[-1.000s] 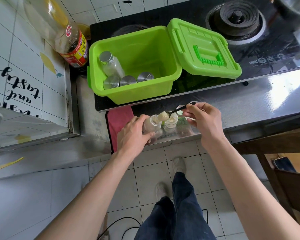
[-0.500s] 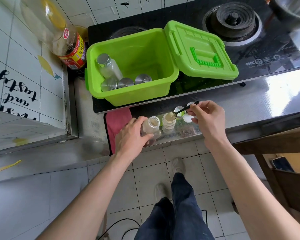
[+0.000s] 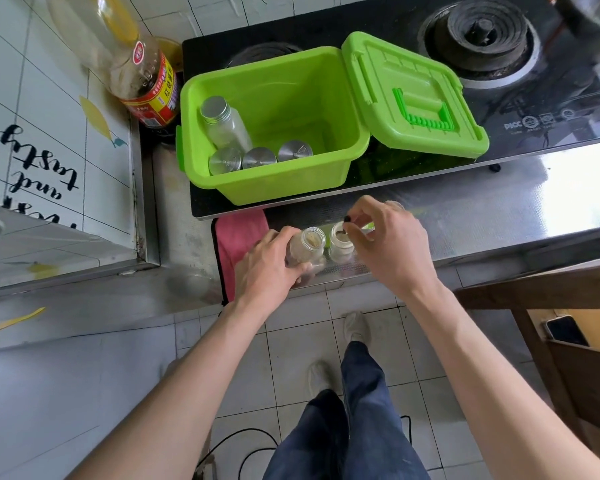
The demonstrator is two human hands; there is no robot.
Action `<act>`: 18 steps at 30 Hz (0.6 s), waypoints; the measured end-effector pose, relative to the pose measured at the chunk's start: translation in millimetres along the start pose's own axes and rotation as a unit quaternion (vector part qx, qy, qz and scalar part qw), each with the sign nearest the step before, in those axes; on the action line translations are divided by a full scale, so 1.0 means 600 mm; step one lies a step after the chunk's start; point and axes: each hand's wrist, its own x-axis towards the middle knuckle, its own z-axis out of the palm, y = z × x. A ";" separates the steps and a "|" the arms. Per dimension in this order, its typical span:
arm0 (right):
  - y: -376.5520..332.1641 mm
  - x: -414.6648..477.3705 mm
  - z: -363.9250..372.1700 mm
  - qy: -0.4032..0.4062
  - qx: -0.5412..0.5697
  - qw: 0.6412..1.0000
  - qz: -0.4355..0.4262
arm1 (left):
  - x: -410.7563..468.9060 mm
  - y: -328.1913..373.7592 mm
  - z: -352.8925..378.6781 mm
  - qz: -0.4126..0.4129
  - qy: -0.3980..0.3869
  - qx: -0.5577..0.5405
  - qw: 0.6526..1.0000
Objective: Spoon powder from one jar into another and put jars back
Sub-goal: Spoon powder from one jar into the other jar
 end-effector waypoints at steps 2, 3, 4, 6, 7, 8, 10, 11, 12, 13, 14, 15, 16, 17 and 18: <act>-0.001 -0.003 -0.004 0.003 0.000 1.000 -0.001 | -0.001 -0.001 0.000 0.001 -0.001 -0.003 1.000; -0.001 -0.002 -0.004 0.007 -0.003 1.000 -0.001 | -0.001 -0.001 0.000 0.002 -0.001 -0.005 1.000; -0.002 -0.003 -0.004 0.011 -0.005 1.000 0.000 | -0.001 -0.001 0.001 0.002 -0.001 -0.006 1.000; -0.004 -0.004 -0.004 0.011 -0.007 1.000 0.002 | 0.000 0.000 0.000 0.002 0.002 -0.007 1.000; -0.005 -0.005 -0.004 0.010 -0.007 1.000 0.002 | -0.001 0.000 0.001 0.003 0.001 -0.007 1.000; -0.005 -0.005 -0.004 0.013 -0.008 1.000 0.002 | -0.001 0.000 0.001 0.003 0.000 -0.007 1.000; -0.006 -0.005 -0.003 0.017 -0.005 1.000 0.013 | 0.000 -0.001 0.001 0.003 0.002 -0.008 1.000; -0.006 -0.006 -0.004 0.017 -0.001 1.000 0.018 | 0.000 -0.002 0.001 0.004 0.003 -0.009 1.000; -0.007 -0.007 -0.006 0.020 0.001 1.000 0.021 | -0.001 -0.002 0.002 0.005 0.003 -0.009 1.000; -0.009 -0.008 -0.008 0.025 0.003 0.999 0.022 | 0.000 -0.002 0.002 0.005 0.002 -0.008 1.000; -0.011 -0.009 -0.010 0.031 0.003 0.999 0.025 | 0.000 -0.003 0.002 0.004 0.002 -0.008 1.000; -0.011 -0.011 -0.012 0.038 0.005 0.999 0.031 | 0.000 -0.003 0.002 0.006 0.002 -0.007 1.000; -0.011 -0.012 -0.013 0.047 0.009 0.998 0.041 | 0.000 -0.003 0.002 0.008 0.002 -0.007 1.000; -0.011 -0.014 -0.014 0.061 0.016 0.997 0.054 | -0.001 -0.002 0.002 0.008 0.002 -0.006 1.000; -0.010 -0.016 -0.014 0.081 0.032 0.994 0.070 | -0.001 -0.001 0.001 0.008 0.001 -0.007 1.000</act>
